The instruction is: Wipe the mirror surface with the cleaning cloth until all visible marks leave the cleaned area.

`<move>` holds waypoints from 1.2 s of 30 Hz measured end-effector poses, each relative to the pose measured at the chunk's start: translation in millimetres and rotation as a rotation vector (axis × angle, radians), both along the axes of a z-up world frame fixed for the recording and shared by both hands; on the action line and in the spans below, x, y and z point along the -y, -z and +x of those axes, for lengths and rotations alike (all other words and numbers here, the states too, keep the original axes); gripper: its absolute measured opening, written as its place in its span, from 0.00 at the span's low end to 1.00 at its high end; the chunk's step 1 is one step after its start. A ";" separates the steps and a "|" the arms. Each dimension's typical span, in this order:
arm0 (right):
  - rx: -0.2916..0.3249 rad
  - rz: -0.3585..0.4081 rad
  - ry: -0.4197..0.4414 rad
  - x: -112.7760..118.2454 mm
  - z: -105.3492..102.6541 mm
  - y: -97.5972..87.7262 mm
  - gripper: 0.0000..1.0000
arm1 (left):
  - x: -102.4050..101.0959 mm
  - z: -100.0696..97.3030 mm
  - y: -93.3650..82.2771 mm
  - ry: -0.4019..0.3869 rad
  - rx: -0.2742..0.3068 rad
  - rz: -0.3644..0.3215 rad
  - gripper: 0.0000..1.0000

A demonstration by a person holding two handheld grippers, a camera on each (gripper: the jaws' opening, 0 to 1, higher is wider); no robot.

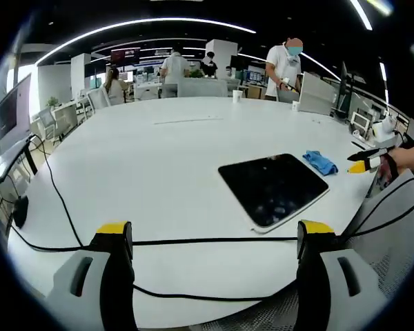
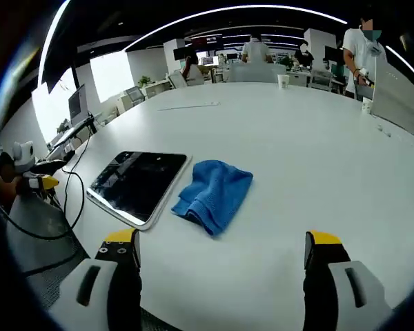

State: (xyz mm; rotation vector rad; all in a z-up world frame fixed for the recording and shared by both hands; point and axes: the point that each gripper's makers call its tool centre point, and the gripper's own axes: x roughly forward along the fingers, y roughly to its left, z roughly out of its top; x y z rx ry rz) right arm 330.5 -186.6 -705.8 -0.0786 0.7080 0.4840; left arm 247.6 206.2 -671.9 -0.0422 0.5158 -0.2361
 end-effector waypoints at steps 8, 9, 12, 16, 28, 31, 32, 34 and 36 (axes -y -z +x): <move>-0.026 0.021 0.039 1.6 -0.1 4.0 0.98 | 1.0 0.4 -2.0 -0.011 0.006 -0.023 0.99; -0.017 0.018 0.028 -0.5 0.6 0.1 0.98 | 0.8 0.5 -1.3 -0.011 0.002 -0.023 0.99; 0.004 0.014 0.017 0.5 5.2 -4.7 0.98 | 2.5 0.6 -0.5 -0.001 -0.002 -0.018 0.99; 0.008 0.021 0.023 2.1 8.2 -6.3 0.98 | 3.6 0.2 -0.9 -0.001 -0.003 -0.019 0.99; 0.002 0.013 0.000 -4.0 8.6 -4.3 0.95 | 7.1 -1.0 0.0 0.000 -0.024 -0.031 0.99; -0.006 0.013 -0.011 -6.1 7.0 -3.7 0.95 | 9.8 -0.7 0.3 0.011 -0.024 -0.020 0.99; -0.001 0.013 -0.013 -6.5 7.6 -4.6 0.95 | 9.1 -1.2 1.0 0.008 -0.029 -0.019 0.99; 0.004 0.018 -0.009 -4.8 9.4 -4.3 0.95 | 10.1 -1.4 1.8 0.018 -0.031 -0.015 0.99; -0.001 0.025 0.004 -1.6 10.3 -1.6 0.94 | 11.8 -1.9 3.9 0.029 -0.041 -0.008 0.99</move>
